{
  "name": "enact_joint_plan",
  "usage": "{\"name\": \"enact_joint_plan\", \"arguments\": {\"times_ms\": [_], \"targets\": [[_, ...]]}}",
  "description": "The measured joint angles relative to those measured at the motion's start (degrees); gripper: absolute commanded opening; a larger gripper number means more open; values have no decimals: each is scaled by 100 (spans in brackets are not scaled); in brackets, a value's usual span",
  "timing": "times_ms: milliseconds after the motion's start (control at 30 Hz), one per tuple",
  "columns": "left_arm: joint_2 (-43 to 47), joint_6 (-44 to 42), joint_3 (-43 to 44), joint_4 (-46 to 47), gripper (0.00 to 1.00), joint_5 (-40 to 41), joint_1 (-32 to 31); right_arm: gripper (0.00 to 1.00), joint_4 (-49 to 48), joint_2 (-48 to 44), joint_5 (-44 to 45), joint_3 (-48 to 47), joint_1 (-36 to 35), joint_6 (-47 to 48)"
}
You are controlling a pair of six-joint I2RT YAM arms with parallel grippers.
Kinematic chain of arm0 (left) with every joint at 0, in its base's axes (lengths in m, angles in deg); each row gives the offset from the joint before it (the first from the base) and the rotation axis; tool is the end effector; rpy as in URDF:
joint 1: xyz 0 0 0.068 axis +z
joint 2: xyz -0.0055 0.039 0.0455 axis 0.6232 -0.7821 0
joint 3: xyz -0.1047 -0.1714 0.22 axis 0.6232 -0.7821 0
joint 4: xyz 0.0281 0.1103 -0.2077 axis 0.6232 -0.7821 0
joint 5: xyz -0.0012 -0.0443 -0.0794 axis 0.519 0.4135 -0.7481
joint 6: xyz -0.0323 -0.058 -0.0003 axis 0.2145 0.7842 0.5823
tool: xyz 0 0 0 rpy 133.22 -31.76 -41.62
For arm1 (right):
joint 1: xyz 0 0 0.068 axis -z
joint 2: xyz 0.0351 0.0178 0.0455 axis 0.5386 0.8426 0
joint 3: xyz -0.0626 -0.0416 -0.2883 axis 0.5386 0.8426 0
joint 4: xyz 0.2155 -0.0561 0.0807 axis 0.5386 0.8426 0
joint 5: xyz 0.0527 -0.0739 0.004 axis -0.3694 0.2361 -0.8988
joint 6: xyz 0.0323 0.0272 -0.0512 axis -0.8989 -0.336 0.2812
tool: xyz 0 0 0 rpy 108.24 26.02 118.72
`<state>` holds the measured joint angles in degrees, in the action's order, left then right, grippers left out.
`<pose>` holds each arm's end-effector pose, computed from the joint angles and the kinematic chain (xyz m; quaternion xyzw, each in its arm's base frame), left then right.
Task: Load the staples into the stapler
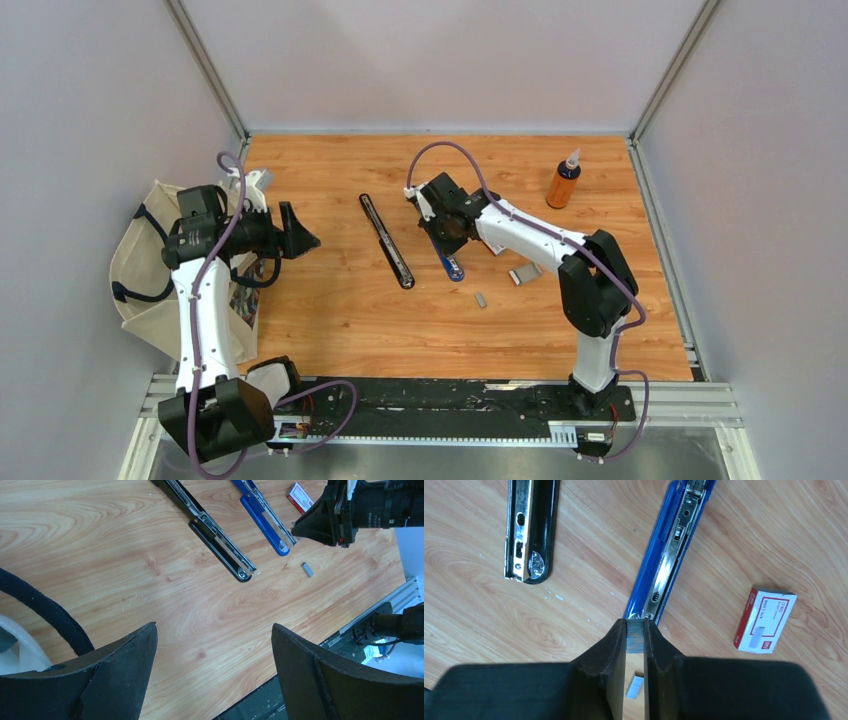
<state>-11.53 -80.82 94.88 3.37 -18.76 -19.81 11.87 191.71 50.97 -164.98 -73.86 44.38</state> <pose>0.1675 0.0159 0.3468 0.0513 0.8734 -0.2997 0.3803 0.2921 0.2553 0.2522 -0.3589 0.9071 0.0667 0.2096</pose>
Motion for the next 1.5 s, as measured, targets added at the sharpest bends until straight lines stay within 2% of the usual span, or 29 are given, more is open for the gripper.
{"name": "enact_joint_plan", "arguments": {"times_ms": [567, 1500], "targets": [[0, -2, 0, -2, 92, -4, 87, 17, -581, 0, 177, 457, 13, -280], [0, -2, 0, 0, 92, -7, 90, 17, -640, 20, 127, 511, 48, -380]]}}
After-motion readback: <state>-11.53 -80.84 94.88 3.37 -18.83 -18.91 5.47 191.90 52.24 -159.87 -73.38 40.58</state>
